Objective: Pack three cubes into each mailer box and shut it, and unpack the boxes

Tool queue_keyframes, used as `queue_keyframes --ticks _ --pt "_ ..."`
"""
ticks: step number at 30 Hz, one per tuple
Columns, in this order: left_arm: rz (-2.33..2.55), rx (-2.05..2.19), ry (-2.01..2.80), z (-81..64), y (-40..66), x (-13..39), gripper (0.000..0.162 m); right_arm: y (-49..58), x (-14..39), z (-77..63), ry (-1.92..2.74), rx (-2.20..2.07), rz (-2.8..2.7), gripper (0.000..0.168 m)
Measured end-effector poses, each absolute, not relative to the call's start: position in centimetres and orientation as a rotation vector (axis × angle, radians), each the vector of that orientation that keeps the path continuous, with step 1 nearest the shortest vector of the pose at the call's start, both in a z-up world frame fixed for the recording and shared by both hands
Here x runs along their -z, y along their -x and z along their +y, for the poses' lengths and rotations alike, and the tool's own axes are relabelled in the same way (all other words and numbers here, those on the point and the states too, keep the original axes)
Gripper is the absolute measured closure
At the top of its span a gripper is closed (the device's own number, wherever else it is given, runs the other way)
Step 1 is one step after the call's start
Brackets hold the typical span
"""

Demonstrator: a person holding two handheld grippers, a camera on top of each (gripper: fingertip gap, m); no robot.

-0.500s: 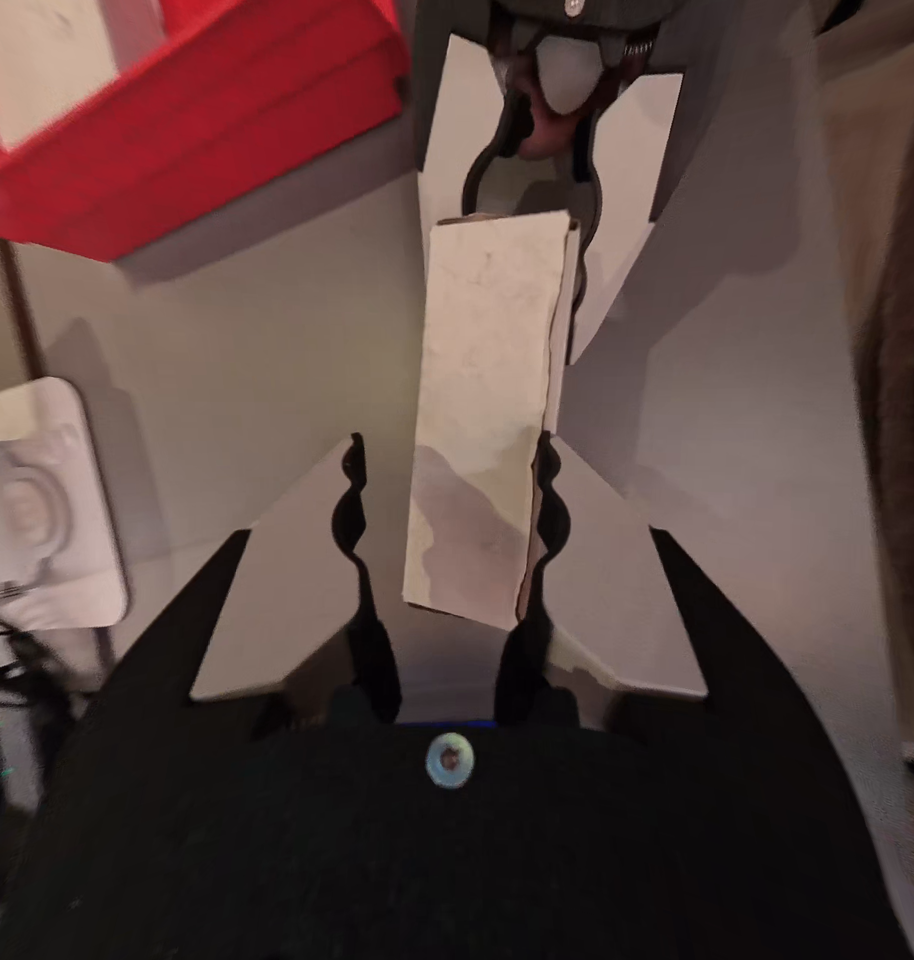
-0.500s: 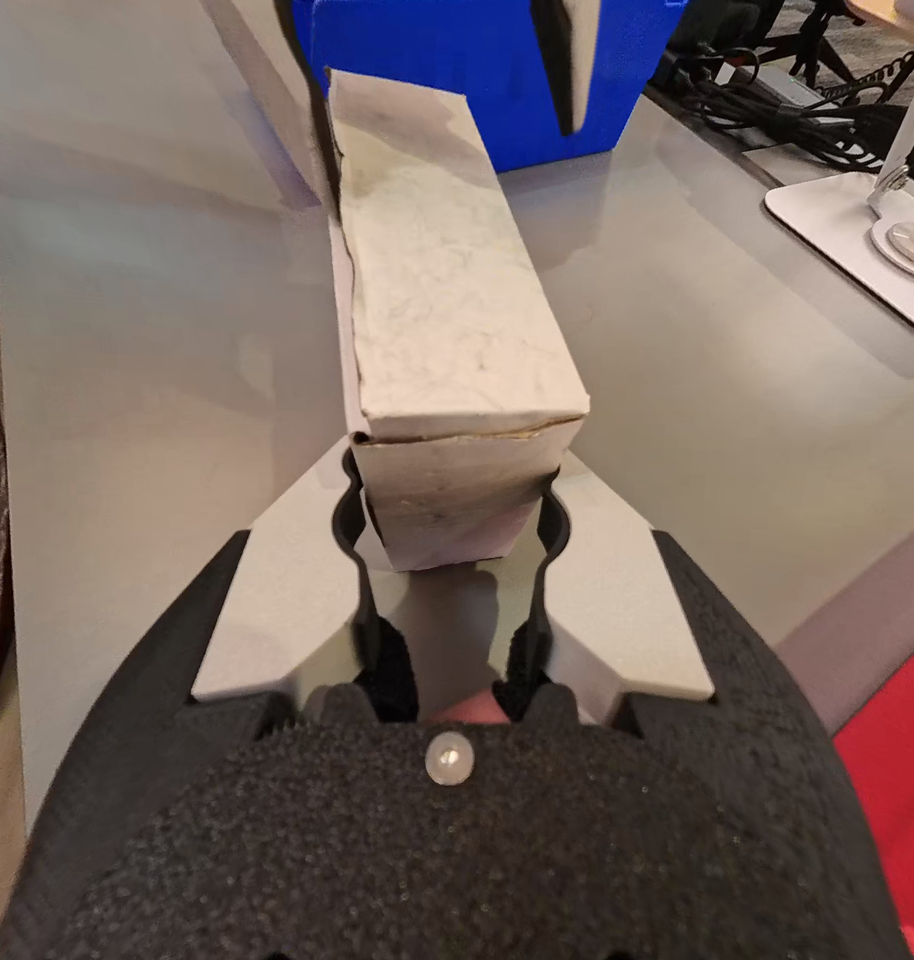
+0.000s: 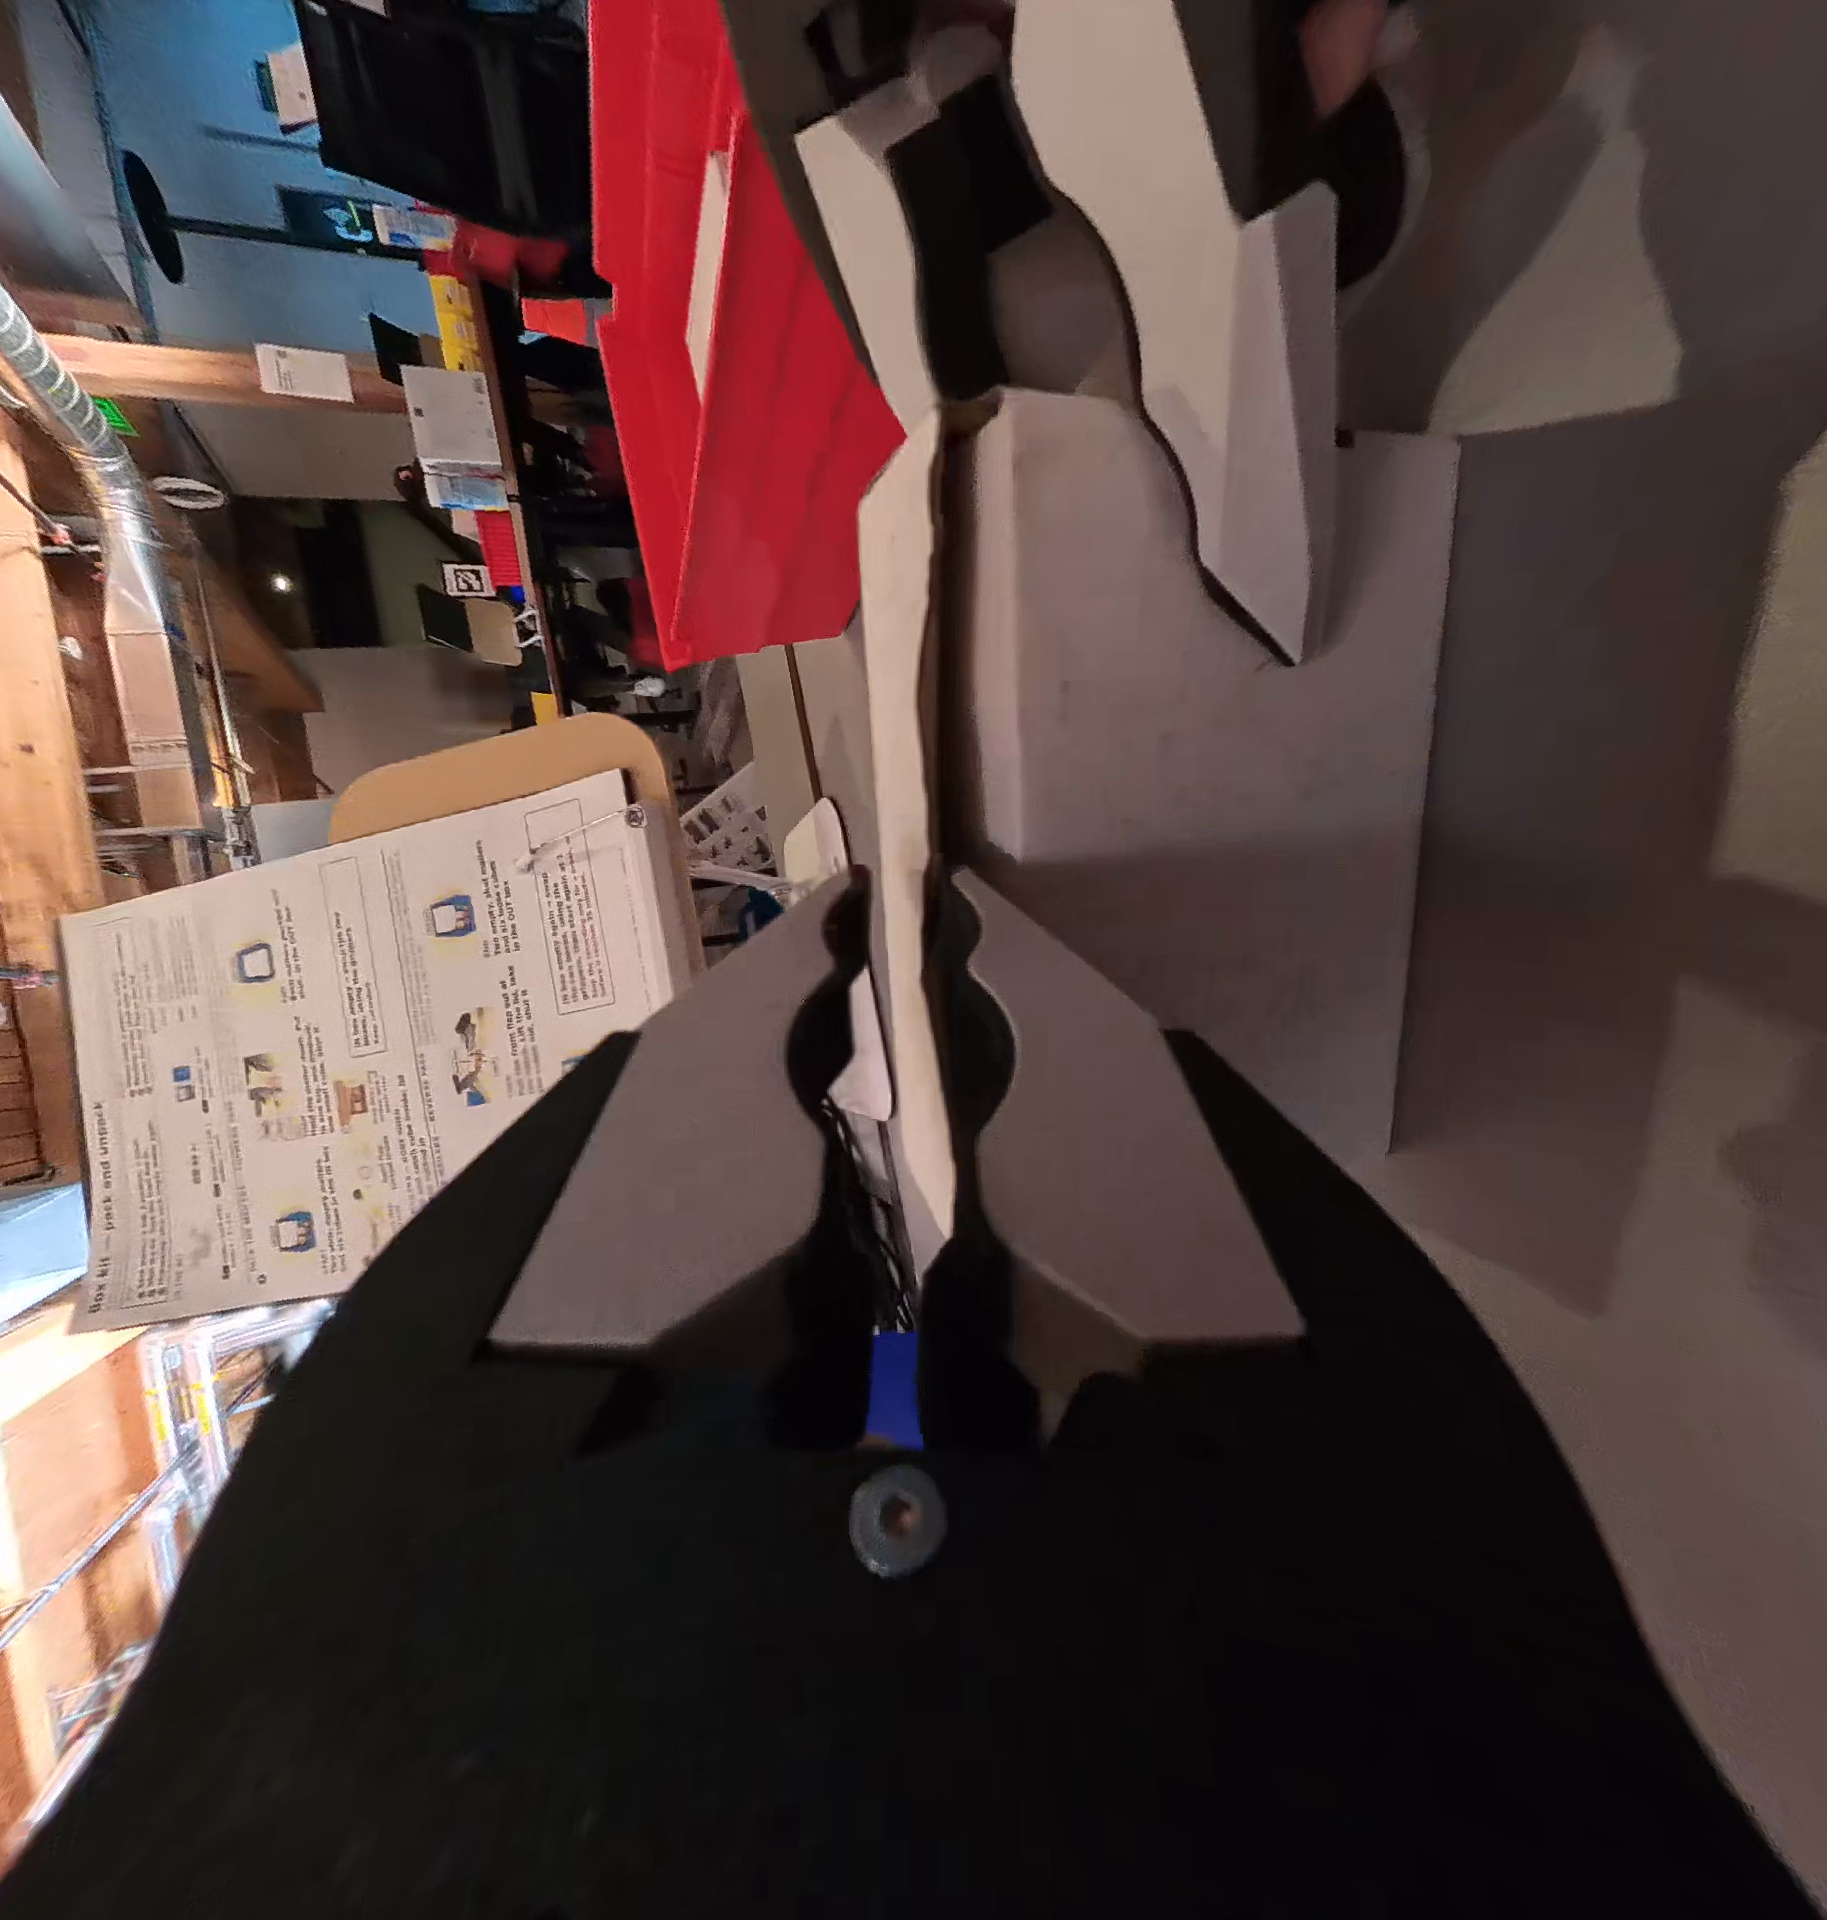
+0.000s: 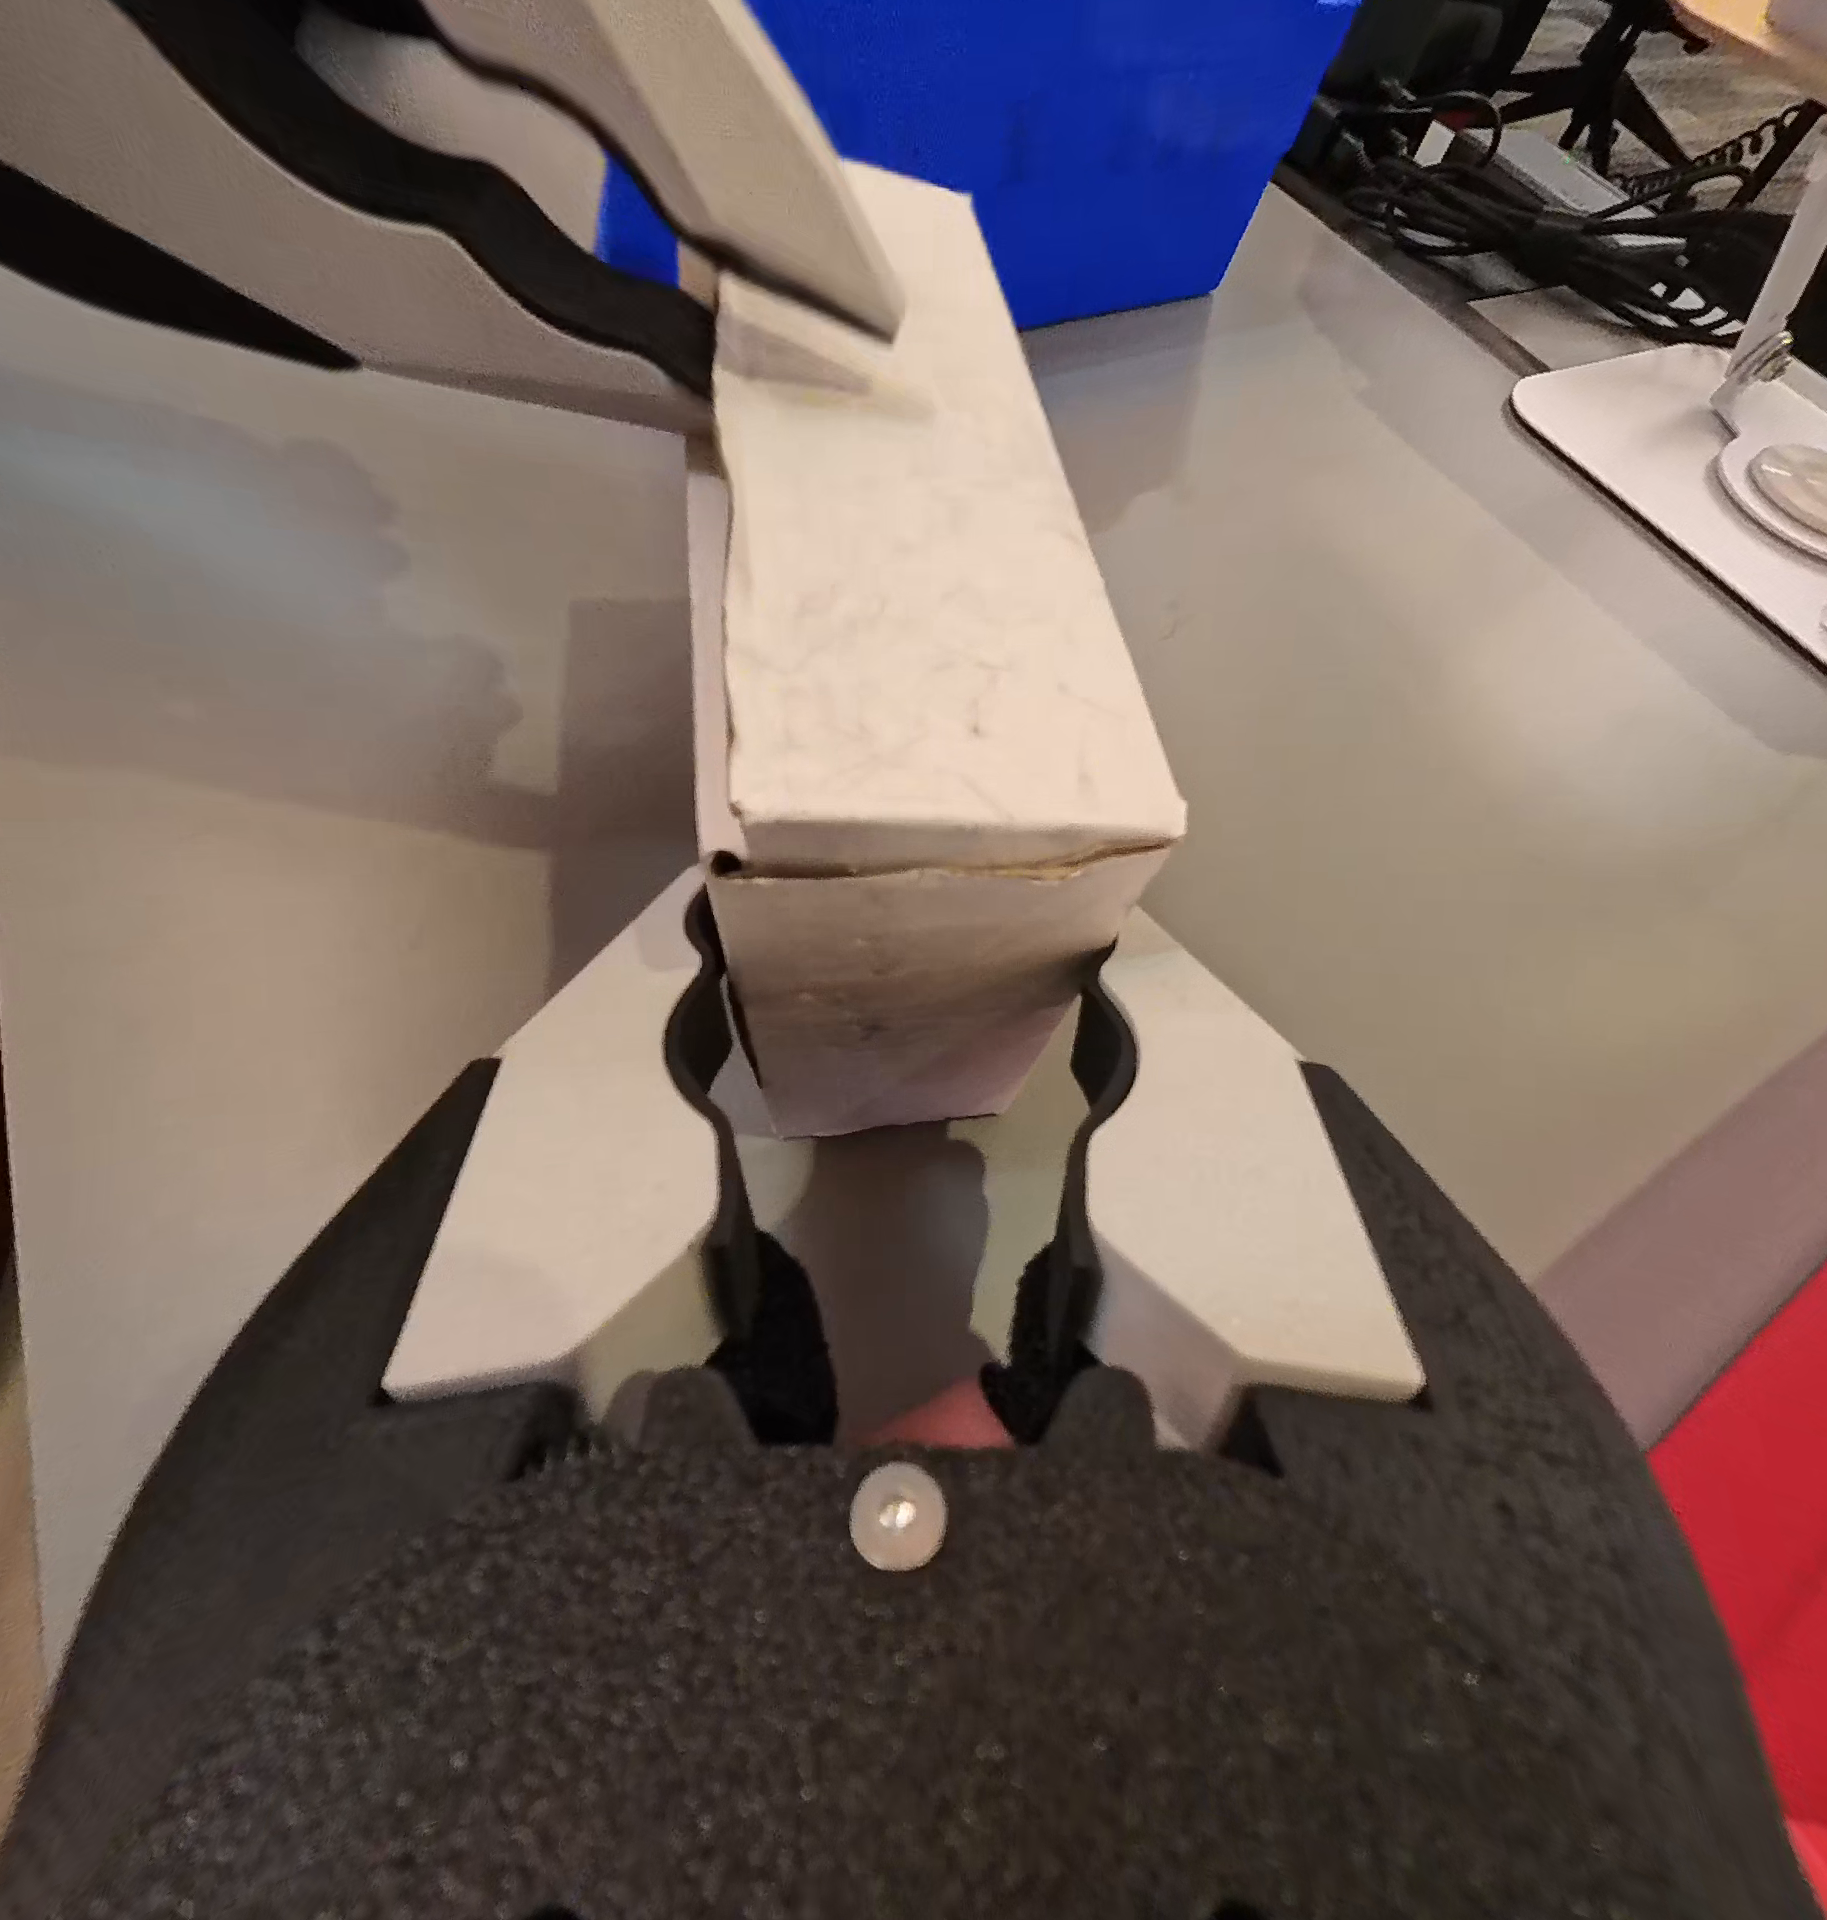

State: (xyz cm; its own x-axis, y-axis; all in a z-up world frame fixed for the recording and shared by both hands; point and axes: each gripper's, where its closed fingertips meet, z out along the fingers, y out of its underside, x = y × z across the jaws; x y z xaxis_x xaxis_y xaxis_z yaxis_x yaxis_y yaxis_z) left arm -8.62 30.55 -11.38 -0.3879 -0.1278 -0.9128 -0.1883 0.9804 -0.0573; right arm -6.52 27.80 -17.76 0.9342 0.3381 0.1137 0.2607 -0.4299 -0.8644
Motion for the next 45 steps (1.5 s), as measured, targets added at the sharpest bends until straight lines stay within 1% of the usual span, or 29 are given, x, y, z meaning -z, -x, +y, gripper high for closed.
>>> queue_keyframes --ticks 1,4,14,18,19,20,21,22,24,26,29,30,31,34,42,45 --pt "1.980 -0.073 0.229 30.6 8.5 11.7 0.155 6.5 17.8 27.7 2.046 -0.092 -0.430 0.102" --pt "1.993 -0.079 0.254 30.7 8.1 11.8 0.161 6.6 17.9 27.6 2.057 -0.095 -0.436 0.103" --pt "1.971 -0.159 0.235 31.3 6.7 11.8 0.162 6.9 18.0 27.6 2.063 -0.061 -0.461 0.103" --pt "1.917 -0.219 0.269 32.1 6.5 11.6 0.162 6.4 17.7 28.6 2.015 -0.022 -0.372 0.102" --pt "1.918 -0.212 0.303 32.3 6.5 11.6 0.162 6.4 17.6 29.0 1.992 -0.026 -0.348 0.097" --pt "1.918 -0.204 0.331 32.3 6.5 11.6 0.162 6.7 17.3 29.3 1.966 -0.047 -0.335 0.083" --pt "1.912 -0.206 0.335 32.2 6.5 11.6 0.162 6.9 17.1 29.6 1.956 -0.052 -0.329 0.074" --pt "1.903 -0.207 0.331 32.1 6.5 11.5 0.162 6.8 16.7 29.9 1.942 -0.034 -0.321 0.070" --pt "1.894 -0.204 0.310 31.4 6.5 11.5 0.162 7.0 15.9 30.3 1.903 -0.022 -0.316 0.072" --pt "1.899 -0.202 0.315 31.0 6.5 11.5 0.162 6.8 15.8 30.4 1.897 0.006 -0.316 0.087" --pt "1.937 -0.167 0.336 30.7 6.8 11.6 0.162 7.1 15.9 30.1 1.894 -0.027 -0.358 0.089" --pt "1.964 -0.136 0.359 30.6 6.9 11.5 0.162 7.2 15.8 30.1 1.888 -0.016 -0.381 0.090" --pt "1.997 -0.101 0.387 30.5 7.1 11.4 0.162 7.3 15.8 30.0 1.878 0.005 -0.407 0.087" --pt "2.106 -0.038 0.444 30.2 7.9 10.8 0.162 7.7 15.5 29.9 1.847 0.094 -0.501 0.088" --pt "2.273 0.072 0.494 29.3 9.6 10.2 0.162 7.5 14.9 29.7 1.697 0.495 -0.775 0.089" --pt "2.399 0.217 0.611 28.4 10.7 10.9 0.162 6.8 15.7 29.4 1.589 0.798 -0.974 0.089"
